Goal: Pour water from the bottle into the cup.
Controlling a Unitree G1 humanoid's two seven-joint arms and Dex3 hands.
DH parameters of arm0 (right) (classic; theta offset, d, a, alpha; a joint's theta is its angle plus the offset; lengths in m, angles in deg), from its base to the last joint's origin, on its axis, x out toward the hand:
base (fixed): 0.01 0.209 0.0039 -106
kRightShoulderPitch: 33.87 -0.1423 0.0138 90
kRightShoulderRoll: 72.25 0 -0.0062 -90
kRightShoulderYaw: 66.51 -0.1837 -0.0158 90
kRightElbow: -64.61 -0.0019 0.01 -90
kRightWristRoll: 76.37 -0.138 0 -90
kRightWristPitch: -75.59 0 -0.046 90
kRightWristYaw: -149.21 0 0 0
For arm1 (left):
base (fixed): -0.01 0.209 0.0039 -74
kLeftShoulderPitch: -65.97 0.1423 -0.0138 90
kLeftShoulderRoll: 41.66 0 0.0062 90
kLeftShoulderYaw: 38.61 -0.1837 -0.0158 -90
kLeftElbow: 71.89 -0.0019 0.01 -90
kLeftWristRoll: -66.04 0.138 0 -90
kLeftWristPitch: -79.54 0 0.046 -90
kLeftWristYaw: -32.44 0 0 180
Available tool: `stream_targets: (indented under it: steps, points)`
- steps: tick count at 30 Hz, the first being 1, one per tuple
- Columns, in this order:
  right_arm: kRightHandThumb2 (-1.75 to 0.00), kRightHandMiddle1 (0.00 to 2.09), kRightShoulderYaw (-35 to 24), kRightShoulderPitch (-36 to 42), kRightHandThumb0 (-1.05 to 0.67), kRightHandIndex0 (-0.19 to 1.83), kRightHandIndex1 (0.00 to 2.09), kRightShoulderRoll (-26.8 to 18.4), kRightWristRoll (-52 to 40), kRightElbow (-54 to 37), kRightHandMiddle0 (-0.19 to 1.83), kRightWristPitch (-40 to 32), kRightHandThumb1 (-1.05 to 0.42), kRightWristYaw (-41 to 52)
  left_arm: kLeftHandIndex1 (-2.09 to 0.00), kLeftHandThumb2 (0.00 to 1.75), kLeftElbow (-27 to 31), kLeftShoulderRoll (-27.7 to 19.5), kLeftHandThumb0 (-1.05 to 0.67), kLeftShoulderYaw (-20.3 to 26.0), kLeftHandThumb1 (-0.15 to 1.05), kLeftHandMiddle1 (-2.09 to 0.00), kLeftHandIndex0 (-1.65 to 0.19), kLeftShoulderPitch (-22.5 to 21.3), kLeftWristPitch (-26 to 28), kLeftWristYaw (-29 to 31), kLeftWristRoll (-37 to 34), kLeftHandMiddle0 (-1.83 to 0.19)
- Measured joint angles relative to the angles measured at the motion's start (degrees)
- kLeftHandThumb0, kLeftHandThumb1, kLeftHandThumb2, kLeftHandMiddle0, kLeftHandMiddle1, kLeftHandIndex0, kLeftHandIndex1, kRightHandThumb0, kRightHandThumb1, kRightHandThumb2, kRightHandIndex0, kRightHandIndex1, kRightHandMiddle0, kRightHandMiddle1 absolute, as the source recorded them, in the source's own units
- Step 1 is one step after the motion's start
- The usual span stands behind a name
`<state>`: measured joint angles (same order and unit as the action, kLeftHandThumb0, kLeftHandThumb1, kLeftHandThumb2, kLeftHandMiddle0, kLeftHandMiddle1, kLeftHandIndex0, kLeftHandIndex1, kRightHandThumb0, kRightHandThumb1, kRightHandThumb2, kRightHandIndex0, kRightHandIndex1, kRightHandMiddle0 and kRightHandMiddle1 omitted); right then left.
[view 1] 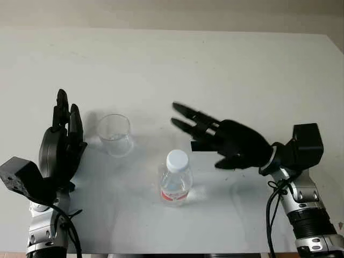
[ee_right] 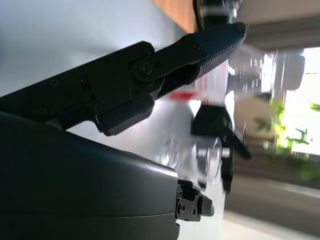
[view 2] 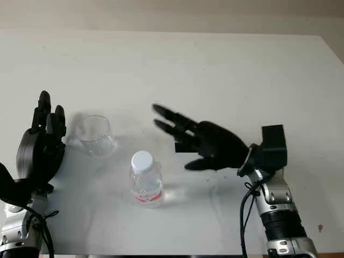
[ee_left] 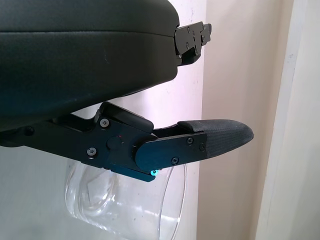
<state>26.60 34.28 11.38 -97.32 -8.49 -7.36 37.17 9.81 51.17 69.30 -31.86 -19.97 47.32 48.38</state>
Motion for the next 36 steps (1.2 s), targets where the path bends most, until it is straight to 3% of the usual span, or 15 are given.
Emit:
stream_targets:
  steps: [7,20,36]
  points:
    - [-0.05,0.04,1.2,0.4,-0.95,-0.13,0.04,1.5,-0.3,0.7,-0.13,0.5,-0.93,3.0,-0.02,0.57,-2.1,-0.2,-0.74,0.0,1.05,-0.04,0.19,-1.8,-0.7,0.0,0.2,0.19]
    - [-0.05,0.05,6.2,0.3,-0.98,-0.14,0.06,5.0,1.0,5.2,-0.12,0.0,-0.91,5.6,0.00,0.55,-5.8,-0.8,-0.74,0.5,1.05,-0.02,0.19,-5.4,-3.4,0.4,0.1,0.19]
    - [-0.05,0.12,8.0,-9.4,-0.98,0.04,0.09,8.9,3.5,18.2,0.04,2.7,-0.88,14.6,0.00,0.54,-6.2,-0.8,-0.73,1.3,1.05,-0.01,0.19,-5.9,-4.6,1.5,-0.7,0.19]
